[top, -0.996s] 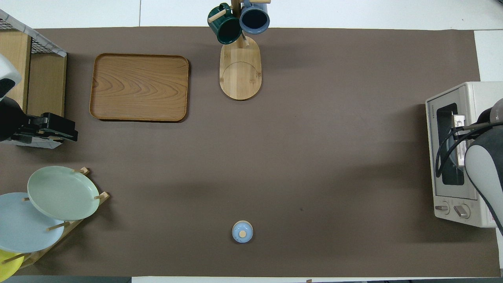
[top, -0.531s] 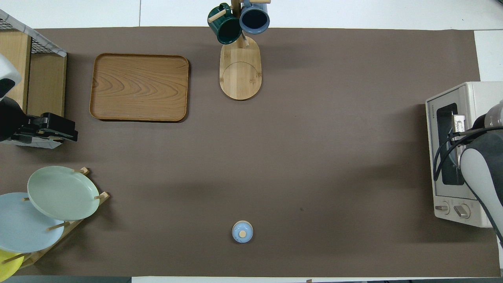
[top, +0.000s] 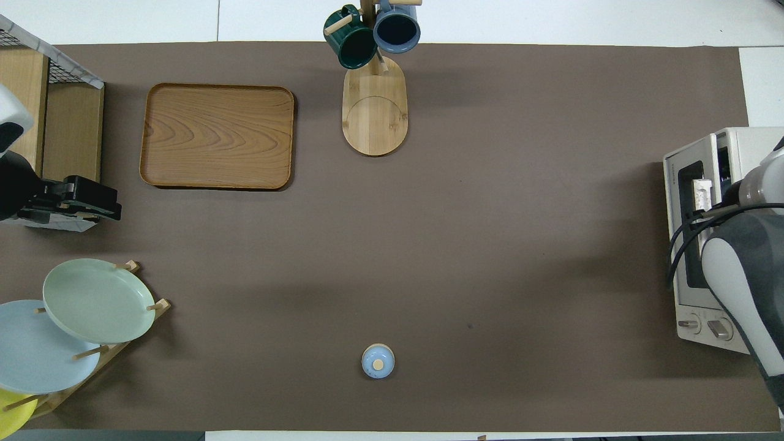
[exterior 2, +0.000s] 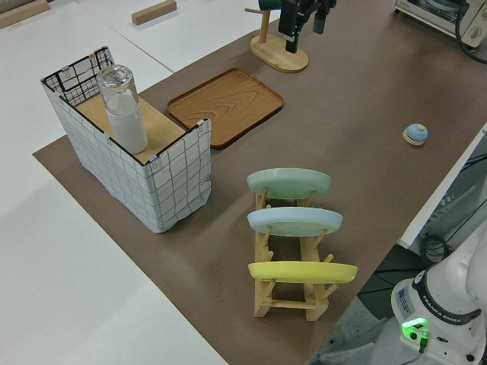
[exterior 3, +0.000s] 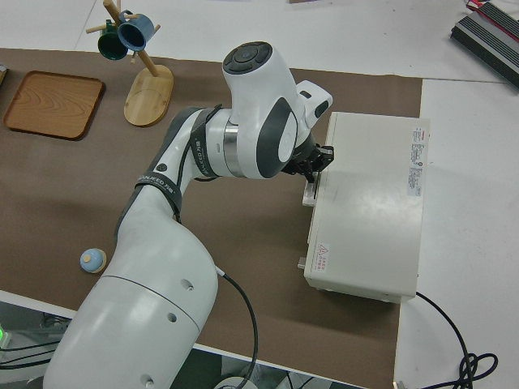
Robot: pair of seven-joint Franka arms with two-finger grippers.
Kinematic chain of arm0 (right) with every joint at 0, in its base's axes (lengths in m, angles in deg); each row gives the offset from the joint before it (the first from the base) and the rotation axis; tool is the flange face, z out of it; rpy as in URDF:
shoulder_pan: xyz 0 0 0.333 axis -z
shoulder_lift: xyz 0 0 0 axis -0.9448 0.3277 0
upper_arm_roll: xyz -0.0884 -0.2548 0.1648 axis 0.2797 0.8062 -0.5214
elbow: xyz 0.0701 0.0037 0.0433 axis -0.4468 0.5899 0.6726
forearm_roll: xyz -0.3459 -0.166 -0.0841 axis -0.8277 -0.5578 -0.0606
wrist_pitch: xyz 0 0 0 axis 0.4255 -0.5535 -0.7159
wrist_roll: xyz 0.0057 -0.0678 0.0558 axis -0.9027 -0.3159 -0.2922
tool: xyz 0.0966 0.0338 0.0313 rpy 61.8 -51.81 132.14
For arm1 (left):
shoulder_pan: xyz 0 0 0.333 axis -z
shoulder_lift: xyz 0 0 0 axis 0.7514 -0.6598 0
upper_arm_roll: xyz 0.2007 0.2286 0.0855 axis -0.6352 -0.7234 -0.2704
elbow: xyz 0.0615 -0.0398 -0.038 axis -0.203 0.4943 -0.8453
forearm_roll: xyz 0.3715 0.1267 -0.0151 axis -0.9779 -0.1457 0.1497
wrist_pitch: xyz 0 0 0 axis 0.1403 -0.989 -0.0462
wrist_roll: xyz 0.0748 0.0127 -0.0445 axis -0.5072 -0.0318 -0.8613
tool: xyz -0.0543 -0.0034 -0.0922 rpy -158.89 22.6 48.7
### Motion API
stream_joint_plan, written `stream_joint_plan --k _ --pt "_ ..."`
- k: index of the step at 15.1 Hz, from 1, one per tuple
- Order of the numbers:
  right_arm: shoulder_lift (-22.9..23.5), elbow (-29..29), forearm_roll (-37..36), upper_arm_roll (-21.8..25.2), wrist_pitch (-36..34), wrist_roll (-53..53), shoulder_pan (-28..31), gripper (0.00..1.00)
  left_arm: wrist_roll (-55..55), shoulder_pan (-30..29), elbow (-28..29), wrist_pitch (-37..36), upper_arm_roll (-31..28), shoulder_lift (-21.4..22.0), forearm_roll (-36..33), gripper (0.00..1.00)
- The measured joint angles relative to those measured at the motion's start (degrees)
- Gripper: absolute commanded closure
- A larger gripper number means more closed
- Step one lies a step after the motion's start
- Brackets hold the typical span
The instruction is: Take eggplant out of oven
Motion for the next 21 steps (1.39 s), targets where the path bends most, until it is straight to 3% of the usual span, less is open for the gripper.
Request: stream_joint_plan --k 8,14,21 --pt "0.4 5.5 6.0 -0.7 7.8 0.0 -3.3 1.0 0.0 0.0 0.0 0.0 0.0 0.0 0.0 0.0" --pt "5.1 10.2 7.1 -1.2 19.3 -3.5 -5.9 1.0 0.0 0.0 0.0 0.0 0.0 0.0 0.0 0.0" --pt "9.8 12.7 7.1 -1.3 27.2 -7.1 -6.5 1.0 0.0 0.0 0.0 0.0 0.0 0.0 0.0 0.0"
